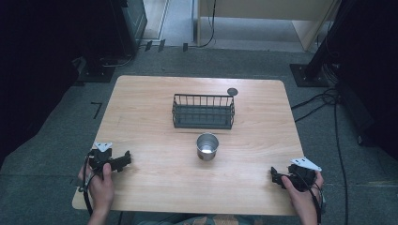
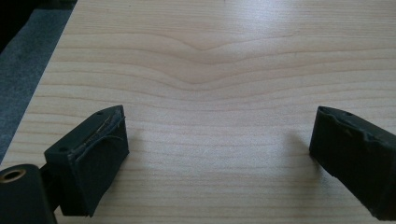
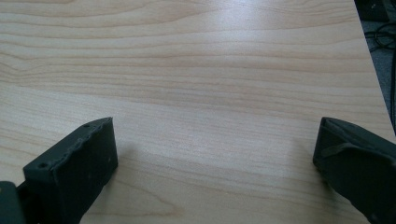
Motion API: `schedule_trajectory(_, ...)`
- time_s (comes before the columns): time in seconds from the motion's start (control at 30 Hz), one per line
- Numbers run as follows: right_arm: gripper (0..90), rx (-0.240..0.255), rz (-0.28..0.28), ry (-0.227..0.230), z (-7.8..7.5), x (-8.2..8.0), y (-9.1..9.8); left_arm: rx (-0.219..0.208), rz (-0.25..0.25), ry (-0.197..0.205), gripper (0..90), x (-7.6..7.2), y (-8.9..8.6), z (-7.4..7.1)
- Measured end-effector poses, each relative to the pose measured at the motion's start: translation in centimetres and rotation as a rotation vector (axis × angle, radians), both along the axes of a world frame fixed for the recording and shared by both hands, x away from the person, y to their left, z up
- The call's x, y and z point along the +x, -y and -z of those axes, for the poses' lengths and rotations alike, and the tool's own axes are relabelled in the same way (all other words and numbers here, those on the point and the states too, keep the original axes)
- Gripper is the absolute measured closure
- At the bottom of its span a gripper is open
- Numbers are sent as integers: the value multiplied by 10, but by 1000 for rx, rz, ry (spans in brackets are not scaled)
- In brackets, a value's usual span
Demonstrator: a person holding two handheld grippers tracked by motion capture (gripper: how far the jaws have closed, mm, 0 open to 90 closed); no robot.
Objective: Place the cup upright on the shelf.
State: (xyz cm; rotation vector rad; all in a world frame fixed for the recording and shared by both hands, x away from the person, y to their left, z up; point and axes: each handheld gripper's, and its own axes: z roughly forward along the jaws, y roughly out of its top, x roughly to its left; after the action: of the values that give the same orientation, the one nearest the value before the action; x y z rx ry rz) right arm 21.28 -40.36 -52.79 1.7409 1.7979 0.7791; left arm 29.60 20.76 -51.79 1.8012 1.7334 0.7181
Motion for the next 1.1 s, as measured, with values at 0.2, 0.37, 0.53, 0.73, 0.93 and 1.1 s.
schedule_trajectory(0.2, 0, 4, -1, 1, 0, 0, 1, 0, 0, 0, 48, 0, 0, 0)
schedule_trajectory(0.37, 0, 21, 21, 7, -3, 0, -2, 0, 0, 0, 48, 0, 0, 0)
schedule_trajectory(0.53, 0, 30, 20, 30, -10, 1, -5, 0, 0, 0, 48, 0, 0, 0)
schedule_trajectory(0.73, 0, 33, -6, 52, -21, 5, -16, 0, 0, 0, 48, 0, 0, 0)
schedule_trajectory(0.93, 0, 42, -31, 69, -30, 11, -24, 0, 0, 0, 48, 0, 0, 0)
schedule_trajectory(1.1, 0, 38, -64, 86, -41, 18, -40, 0, 0, 0, 48, 0, 0, 0)
